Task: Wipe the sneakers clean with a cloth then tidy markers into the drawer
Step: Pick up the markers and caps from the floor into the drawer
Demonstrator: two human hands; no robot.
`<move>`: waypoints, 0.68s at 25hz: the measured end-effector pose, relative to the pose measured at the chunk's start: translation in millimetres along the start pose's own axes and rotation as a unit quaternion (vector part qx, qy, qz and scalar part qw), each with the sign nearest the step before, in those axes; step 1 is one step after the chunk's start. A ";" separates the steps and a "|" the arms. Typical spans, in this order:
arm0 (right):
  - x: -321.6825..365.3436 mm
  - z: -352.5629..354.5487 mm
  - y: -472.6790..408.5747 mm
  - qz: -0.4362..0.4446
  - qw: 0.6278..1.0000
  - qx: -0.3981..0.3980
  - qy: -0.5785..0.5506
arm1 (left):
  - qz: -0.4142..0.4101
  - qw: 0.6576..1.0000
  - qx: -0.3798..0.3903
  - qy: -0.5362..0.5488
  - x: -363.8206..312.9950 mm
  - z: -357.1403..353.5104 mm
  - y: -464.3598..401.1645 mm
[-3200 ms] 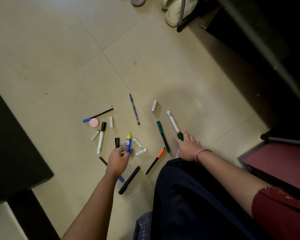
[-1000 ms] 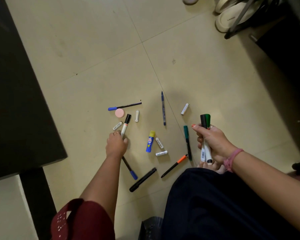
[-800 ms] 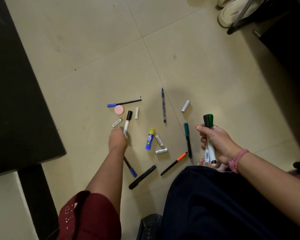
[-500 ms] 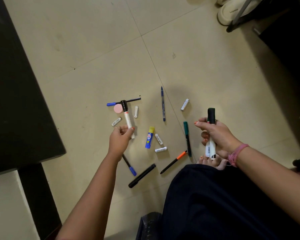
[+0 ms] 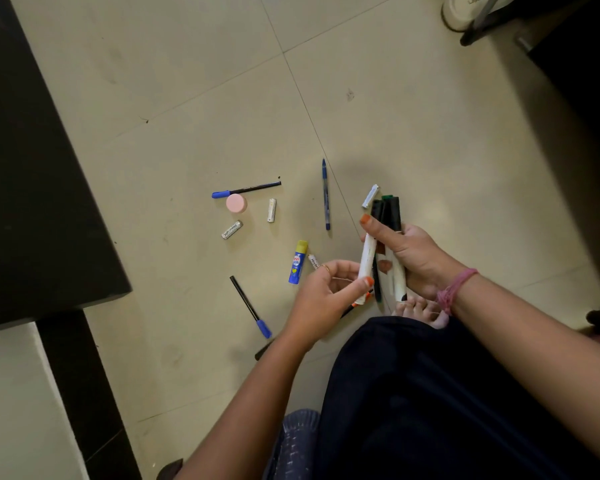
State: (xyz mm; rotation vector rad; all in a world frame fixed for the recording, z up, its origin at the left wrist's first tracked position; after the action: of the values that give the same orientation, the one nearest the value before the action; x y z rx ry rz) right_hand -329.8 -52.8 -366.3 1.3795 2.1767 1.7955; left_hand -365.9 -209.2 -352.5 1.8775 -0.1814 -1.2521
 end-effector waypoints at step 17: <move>-23.7 41.0 15.0 -0.012 0.987 -0.082 -0.138 | 0.212 0.769 -0.115 -0.592 166.1 52.7 18.1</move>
State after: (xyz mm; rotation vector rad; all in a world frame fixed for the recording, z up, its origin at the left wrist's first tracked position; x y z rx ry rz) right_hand -285.5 -35.4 -380.5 1.4582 1.8562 1.6194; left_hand -322.0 -339.1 -461.6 0.5301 -0.9985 -1.8275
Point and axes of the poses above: each hand's wrist, its own y-axis away from the middle knuckle, its own z-axis out of the back of the hand, x = y × z, the point moved 1 cm from there along -y, towards the middle knuckle, and after that the axes turned 10 degrees about x, right-handed, at the moved point
